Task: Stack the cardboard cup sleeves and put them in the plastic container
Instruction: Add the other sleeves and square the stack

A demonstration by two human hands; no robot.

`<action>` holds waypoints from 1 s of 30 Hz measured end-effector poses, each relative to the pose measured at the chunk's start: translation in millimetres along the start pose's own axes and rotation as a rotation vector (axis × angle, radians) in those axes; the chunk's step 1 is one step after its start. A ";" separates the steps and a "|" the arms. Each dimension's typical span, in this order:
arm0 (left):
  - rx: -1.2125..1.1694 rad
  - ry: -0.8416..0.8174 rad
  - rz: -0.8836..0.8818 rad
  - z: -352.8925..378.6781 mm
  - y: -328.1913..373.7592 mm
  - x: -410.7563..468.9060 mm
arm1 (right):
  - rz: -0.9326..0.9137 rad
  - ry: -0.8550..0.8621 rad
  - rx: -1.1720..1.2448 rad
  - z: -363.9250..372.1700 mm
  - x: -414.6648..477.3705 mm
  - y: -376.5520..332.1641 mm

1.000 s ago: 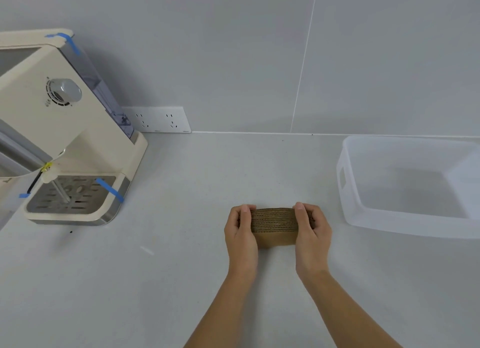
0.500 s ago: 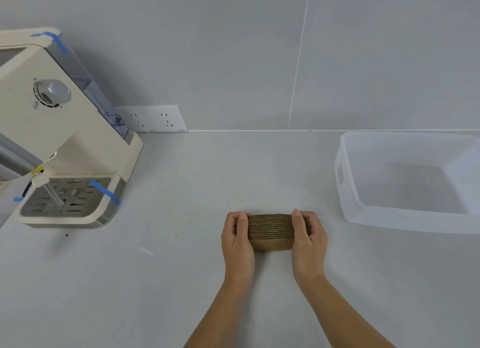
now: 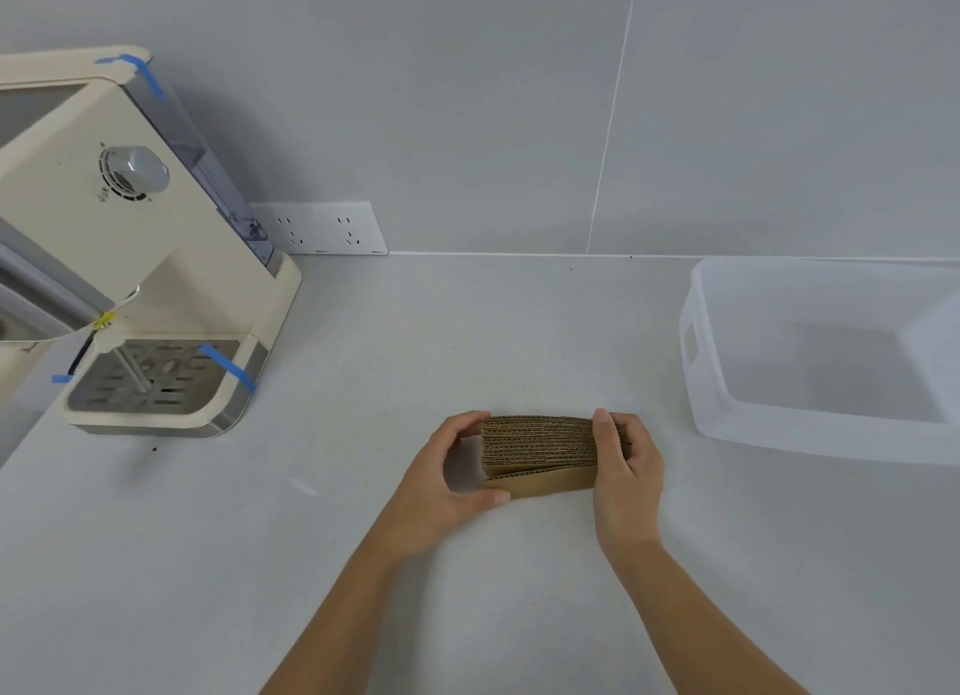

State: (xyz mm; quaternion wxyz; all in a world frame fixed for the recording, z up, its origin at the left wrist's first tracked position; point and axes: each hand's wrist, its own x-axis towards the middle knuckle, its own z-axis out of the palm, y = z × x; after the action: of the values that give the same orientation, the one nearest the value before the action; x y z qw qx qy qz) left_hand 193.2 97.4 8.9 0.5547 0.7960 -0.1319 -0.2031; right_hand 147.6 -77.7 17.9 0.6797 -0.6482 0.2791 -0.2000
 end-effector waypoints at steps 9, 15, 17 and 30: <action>-0.013 0.039 -0.003 -0.7 -0.7 2.2 | 0.033 -0.047 -0.036 -3.3 0.4 -2.4; -0.027 0.051 -0.008 0.9 -1.0 2.9 | 0.061 -0.136 -0.084 -8.9 2.9 -7.5; -0.033 0.056 -0.002 1.1 -1.7 2.9 | 0.054 -0.193 -0.079 -13.3 2.5 -7.6; -0.058 0.078 -0.004 3.5 -1.0 2.0 | 0.052 -0.668 -0.221 -68.4 18.9 -4.9</action>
State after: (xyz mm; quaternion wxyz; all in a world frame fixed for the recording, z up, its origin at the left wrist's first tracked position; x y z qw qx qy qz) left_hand 193.3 94.0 6.5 0.5819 0.7871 -0.1028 -0.1767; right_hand 118.8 -142.7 20.1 0.6639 -0.7403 0.0776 0.0717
